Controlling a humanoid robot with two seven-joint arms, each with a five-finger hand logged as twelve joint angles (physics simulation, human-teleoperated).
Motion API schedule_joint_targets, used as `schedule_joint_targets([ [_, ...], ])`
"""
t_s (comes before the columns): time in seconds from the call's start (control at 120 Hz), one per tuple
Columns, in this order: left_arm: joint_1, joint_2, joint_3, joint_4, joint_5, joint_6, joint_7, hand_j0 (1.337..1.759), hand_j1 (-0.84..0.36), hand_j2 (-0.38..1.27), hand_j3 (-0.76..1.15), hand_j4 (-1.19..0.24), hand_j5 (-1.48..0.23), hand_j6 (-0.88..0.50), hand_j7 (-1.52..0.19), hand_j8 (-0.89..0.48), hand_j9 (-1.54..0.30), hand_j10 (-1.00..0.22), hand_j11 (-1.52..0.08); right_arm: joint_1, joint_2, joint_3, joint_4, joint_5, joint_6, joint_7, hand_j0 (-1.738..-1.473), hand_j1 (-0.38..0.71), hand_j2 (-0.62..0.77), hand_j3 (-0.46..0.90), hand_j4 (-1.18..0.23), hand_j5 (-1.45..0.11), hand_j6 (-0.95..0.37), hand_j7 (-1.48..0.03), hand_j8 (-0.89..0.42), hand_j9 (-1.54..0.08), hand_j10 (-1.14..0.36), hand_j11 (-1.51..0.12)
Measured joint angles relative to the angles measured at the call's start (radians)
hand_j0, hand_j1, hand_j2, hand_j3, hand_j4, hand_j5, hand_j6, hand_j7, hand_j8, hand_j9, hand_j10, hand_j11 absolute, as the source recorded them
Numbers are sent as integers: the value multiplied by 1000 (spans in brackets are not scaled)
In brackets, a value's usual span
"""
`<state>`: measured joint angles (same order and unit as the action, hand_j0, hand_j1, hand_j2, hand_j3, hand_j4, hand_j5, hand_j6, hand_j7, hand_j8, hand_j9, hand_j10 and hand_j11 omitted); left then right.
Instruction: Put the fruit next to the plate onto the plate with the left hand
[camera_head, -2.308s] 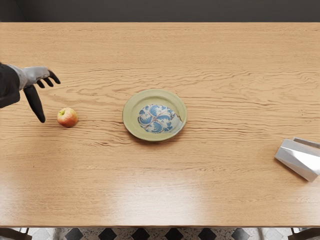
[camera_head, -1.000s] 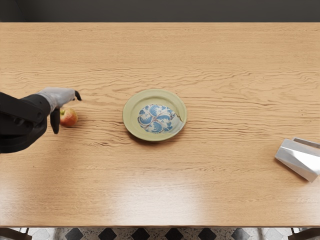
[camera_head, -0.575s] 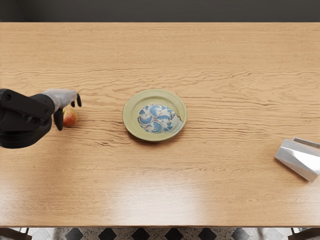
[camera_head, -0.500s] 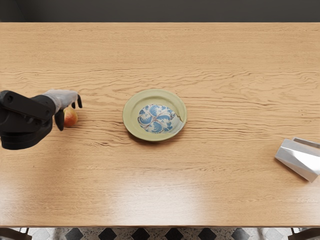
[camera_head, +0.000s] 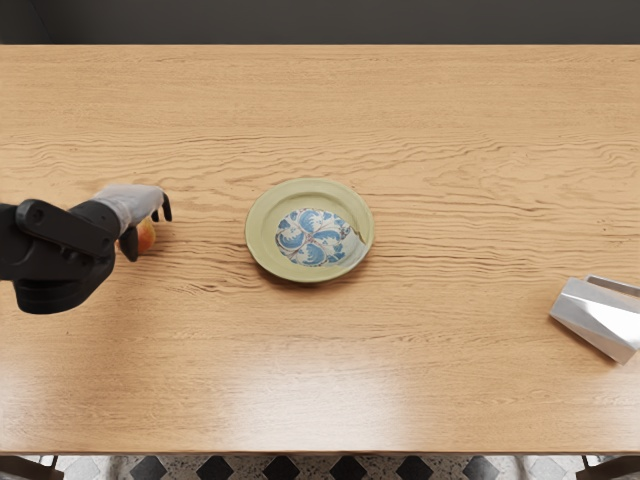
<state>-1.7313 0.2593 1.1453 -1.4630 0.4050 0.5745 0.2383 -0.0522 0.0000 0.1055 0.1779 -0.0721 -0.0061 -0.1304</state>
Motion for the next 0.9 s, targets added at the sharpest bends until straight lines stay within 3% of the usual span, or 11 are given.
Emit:
schedule_joint_targets([
  [0.4, 32, -3, 4, 21, 0, 9, -8, 1658, -189, 97, 0, -474, -565, -474, -564, -437, -589, -459, -589, 0, 0, 0, 0, 0, 0, 0, -1658, -318, -5, 0, -26, -34, -26, -33, -26, -33, -26, -33],
  [0.592, 35, -2, 7, 30, -15, 7, -8, 1657, -252, 186, 0, -551, -694, -529, -696, -436, -710, -538, -710, 0, 0, 0, 0, 0, 0, 0, -1658, -318, -5, 0, -26, -33, -26, -33, -26, -33, -26, -33],
  [0.717, 46, -3, 7, 38, -17, 7, -9, 1648, -247, 113, 0, -629, -783, -482, -811, -388, -828, -497, -839, 0, 0, 0, 0, 0, 0, 0, -1658, -318, -5, 0, -26, -33, -26, -33, -26, -33, -26, -33],
  [0.742, 50, -3, 7, 41, -19, 8, -13, 1649, -269, 218, 0, -648, -790, -473, -826, -388, -843, -496, -858, 0, 0, 0, 0, 0, 0, 0, -1658, -318, -5, 0, -26, -33, -26, -33, -26, -33, -26, -33],
  [0.783, 55, -3, 7, 45, -21, 9, -17, 1649, -252, 188, 0, -675, -801, -477, -846, -401, -865, -512, -883, 0, 0, 0, 0, 0, 0, 0, -1658, -318, -5, 0, -26, -34, -26, -34, -26, -34, -26, -34],
  [0.9, 56, -3, 7, 53, -35, 7, -26, 1650, -289, 304, 0, -715, -901, -433, -930, -380, -937, -511, -959, 0, 0, 0, 0, 0, 0, 0, -1658, -318, -5, 0, -26, -34, -26, -34, -26, -34, -26, -34],
])
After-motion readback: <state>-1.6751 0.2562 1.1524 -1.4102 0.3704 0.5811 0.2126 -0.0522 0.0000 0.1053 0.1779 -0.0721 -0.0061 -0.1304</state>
